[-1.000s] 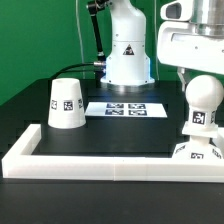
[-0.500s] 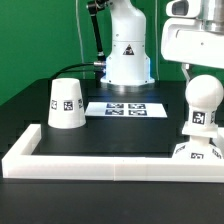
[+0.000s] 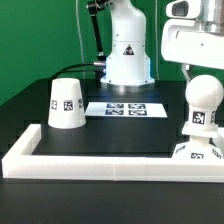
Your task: Assemble lamp
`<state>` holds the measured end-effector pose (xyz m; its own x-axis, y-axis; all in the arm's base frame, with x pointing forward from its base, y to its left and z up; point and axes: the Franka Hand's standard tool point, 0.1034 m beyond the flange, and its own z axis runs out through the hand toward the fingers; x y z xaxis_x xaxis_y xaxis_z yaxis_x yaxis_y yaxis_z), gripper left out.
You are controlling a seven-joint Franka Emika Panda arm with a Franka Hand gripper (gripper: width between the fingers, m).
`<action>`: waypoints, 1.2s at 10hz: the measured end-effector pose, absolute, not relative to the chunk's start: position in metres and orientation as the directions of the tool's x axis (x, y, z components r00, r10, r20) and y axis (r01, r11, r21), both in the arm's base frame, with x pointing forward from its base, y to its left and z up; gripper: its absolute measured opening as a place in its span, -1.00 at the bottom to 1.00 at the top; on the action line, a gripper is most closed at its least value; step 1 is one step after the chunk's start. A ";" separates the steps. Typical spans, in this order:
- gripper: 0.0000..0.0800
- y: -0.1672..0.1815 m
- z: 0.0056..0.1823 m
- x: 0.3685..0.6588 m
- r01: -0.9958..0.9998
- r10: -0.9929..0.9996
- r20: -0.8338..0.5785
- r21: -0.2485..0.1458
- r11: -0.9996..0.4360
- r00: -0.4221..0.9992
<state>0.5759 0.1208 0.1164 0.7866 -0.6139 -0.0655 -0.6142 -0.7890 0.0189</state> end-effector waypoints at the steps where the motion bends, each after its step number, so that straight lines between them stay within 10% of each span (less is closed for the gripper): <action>1: 0.75 0.119 0.116 0.569 -0.578 -0.578 -0.067 0.017 -0.816 0.813; 5: 0.75 0.102 0.116 0.539 -0.474 -0.473 -0.070 0.006 -0.881 0.878; 12: 0.75 -0.032 0.102 0.515 -0.336 -0.334 -0.056 -0.020 -0.942 0.941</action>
Offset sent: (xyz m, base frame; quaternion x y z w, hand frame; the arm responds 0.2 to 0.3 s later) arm -0.0359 -0.0168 0.0050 -0.0156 0.0226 -0.0926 0.9953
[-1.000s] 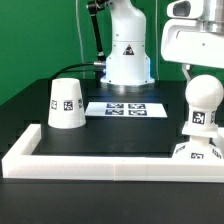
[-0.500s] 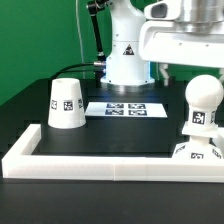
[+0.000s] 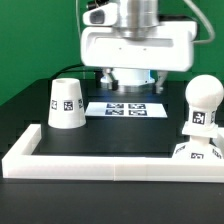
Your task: Assemble lamp
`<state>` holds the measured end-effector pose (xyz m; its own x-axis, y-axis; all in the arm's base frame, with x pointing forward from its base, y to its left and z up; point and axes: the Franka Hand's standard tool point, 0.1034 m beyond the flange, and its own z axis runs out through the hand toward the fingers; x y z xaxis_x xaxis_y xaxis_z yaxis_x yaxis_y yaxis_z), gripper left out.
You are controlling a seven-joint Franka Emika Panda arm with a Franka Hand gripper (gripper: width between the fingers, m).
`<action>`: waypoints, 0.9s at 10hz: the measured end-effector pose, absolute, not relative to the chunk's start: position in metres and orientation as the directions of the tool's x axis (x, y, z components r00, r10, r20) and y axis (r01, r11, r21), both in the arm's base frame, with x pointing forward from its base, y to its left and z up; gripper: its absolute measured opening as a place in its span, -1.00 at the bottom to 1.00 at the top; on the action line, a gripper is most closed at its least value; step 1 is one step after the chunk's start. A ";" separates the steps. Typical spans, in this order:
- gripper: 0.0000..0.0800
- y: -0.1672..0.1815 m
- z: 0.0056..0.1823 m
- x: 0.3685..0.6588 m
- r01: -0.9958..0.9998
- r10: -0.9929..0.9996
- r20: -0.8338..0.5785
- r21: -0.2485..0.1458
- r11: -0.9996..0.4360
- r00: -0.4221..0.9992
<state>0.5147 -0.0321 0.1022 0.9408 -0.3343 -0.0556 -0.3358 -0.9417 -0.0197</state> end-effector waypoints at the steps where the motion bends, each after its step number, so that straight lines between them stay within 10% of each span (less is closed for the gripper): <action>1: 0.75 -0.047 0.101 0.511 -0.326 -0.325 -0.059 -0.019 -0.945 0.944; 9: 0.75 -0.061 0.087 0.489 -0.303 -0.301 -0.086 -0.012 -0.953 0.950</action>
Offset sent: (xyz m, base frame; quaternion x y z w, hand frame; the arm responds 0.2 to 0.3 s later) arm 0.0000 0.0000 0.0000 0.0000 0.0000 0.0000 1.0000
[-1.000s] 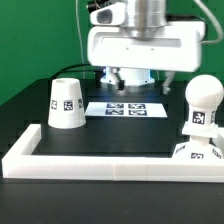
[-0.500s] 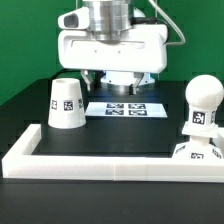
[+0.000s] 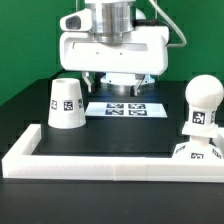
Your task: Assemble lamp
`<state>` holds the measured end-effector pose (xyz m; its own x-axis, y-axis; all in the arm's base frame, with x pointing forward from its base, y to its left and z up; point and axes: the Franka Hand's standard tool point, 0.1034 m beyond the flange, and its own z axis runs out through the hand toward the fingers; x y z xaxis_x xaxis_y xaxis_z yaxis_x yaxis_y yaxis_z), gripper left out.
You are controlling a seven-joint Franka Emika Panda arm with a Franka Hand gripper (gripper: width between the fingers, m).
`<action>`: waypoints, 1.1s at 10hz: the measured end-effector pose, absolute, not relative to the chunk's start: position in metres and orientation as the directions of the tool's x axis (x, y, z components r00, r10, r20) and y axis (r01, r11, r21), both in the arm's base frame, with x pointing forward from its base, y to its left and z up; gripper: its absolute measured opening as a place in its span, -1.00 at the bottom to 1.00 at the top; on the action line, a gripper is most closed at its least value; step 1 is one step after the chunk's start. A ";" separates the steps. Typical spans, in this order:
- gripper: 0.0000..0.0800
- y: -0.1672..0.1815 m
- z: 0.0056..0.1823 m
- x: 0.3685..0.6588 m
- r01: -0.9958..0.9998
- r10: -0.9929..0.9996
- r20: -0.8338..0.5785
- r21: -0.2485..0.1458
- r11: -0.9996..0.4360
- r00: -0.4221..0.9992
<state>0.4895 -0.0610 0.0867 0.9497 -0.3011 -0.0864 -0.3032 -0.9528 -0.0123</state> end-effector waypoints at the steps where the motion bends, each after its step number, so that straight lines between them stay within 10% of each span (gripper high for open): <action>1: 0.75 -0.066 0.087 0.475 -0.304 -0.301 -0.099 -0.013 -0.953 0.949; 11: 0.75 -0.072 0.106 0.455 -0.187 -0.187 -0.002 0.006 -0.982 0.982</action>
Offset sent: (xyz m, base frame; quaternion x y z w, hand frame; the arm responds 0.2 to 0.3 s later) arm -0.0238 -0.0209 0.0254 -0.0468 0.0899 -0.0821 0.9915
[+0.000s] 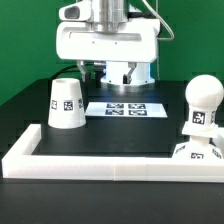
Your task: Assemble lamp
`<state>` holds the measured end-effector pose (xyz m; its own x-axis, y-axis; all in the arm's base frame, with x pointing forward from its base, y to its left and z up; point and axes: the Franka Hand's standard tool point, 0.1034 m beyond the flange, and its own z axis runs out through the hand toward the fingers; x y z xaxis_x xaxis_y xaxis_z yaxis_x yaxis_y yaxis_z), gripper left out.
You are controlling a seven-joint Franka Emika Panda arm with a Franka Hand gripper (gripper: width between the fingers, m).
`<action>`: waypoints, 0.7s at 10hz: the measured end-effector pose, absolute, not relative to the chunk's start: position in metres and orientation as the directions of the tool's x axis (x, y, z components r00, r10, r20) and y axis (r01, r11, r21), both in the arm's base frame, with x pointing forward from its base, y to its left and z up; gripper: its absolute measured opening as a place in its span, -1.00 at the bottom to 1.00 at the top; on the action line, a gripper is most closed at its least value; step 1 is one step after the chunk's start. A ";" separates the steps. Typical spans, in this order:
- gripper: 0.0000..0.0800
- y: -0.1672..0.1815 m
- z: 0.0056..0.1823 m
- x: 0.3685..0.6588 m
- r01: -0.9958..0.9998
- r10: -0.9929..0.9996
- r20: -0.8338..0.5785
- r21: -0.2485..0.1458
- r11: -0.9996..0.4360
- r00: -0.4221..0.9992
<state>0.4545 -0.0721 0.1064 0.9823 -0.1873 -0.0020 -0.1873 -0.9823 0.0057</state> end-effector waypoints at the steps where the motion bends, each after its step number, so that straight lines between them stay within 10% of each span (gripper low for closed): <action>1: 0.75 -0.079 0.109 0.450 -0.142 -0.142 -0.001 0.002 -0.990 0.990; 7: 0.75 -0.113 0.116 0.403 -0.124 -0.125 0.020 -0.024 -0.992 0.992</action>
Offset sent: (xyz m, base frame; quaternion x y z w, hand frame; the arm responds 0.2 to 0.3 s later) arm -0.0339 -0.0214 0.0172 -0.0069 0.0118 -0.0342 0.9993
